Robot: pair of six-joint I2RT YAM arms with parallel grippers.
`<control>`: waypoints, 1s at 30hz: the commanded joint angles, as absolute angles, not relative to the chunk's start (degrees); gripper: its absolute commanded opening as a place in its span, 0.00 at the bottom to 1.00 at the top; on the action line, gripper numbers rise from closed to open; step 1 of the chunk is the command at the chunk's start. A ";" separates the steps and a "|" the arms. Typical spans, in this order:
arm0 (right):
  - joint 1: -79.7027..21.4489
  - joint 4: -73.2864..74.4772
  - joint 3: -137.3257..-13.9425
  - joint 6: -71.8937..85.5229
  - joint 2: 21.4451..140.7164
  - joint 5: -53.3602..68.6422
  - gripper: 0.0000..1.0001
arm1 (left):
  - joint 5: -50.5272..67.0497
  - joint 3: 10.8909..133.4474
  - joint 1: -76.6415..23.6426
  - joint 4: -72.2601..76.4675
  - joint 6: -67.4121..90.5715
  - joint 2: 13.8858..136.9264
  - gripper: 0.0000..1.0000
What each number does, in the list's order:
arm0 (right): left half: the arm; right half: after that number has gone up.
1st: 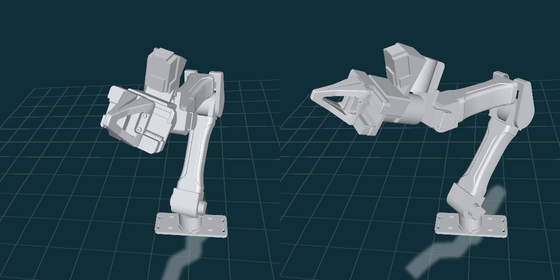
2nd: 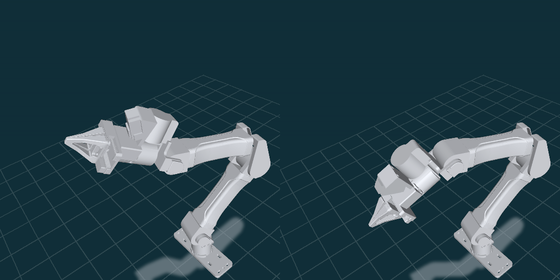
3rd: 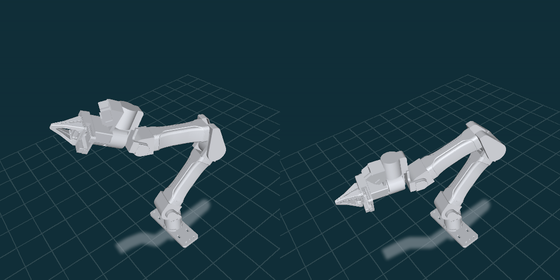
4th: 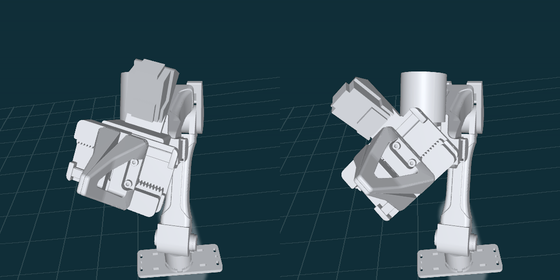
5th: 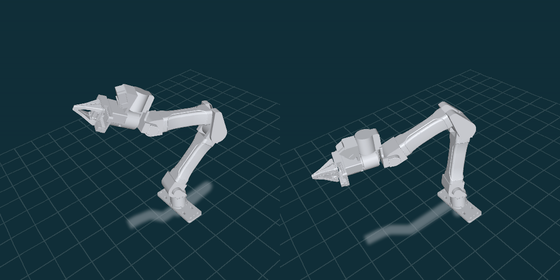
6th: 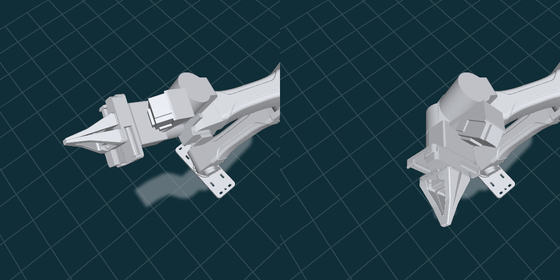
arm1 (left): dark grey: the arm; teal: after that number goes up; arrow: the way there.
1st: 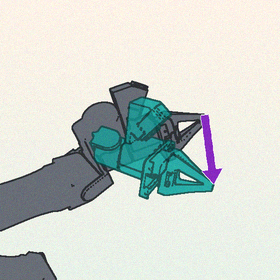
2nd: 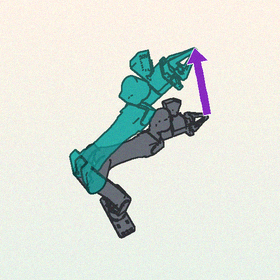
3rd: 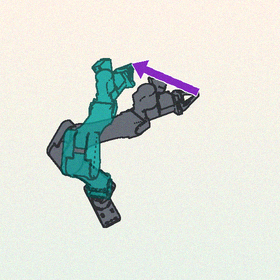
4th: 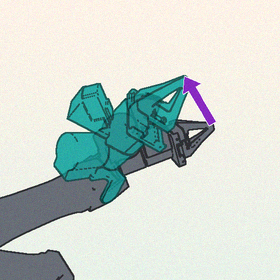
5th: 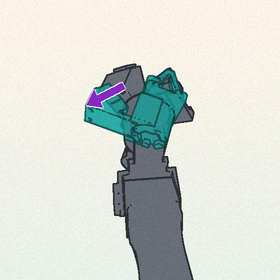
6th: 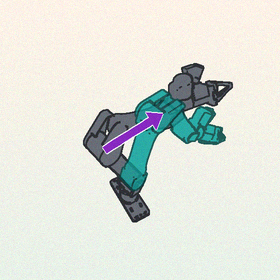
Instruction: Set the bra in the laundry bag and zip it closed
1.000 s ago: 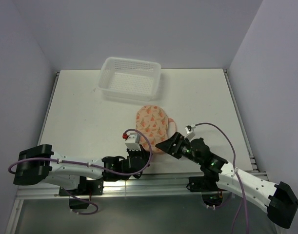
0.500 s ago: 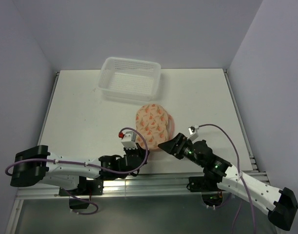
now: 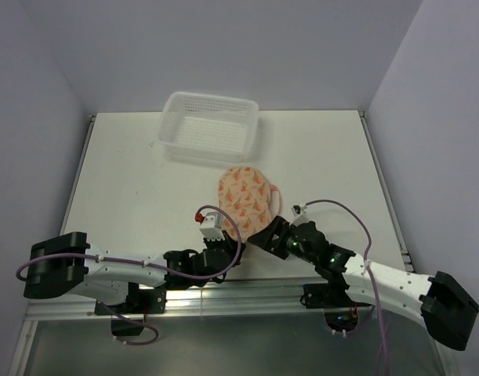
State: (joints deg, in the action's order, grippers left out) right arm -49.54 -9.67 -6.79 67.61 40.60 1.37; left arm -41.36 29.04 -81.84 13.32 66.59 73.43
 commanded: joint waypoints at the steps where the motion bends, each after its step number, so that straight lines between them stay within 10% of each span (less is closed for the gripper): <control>1: -49.92 -19.84 -9.23 67.77 46.65 1.41 0.82 | -39.64 29.00 -82.18 18.11 65.04 74.35 0.00; 7: -48.96 -24.43 -12.56 66.54 55.54 2.64 0.03 | -40.34 27.25 -82.35 13.56 66.62 72.08 0.00; 30: -30.41 -16.51 -18.53 49.75 60.61 17.84 0.00 | -51.67 16.86 -82.88 -23.64 85.17 44.36 0.00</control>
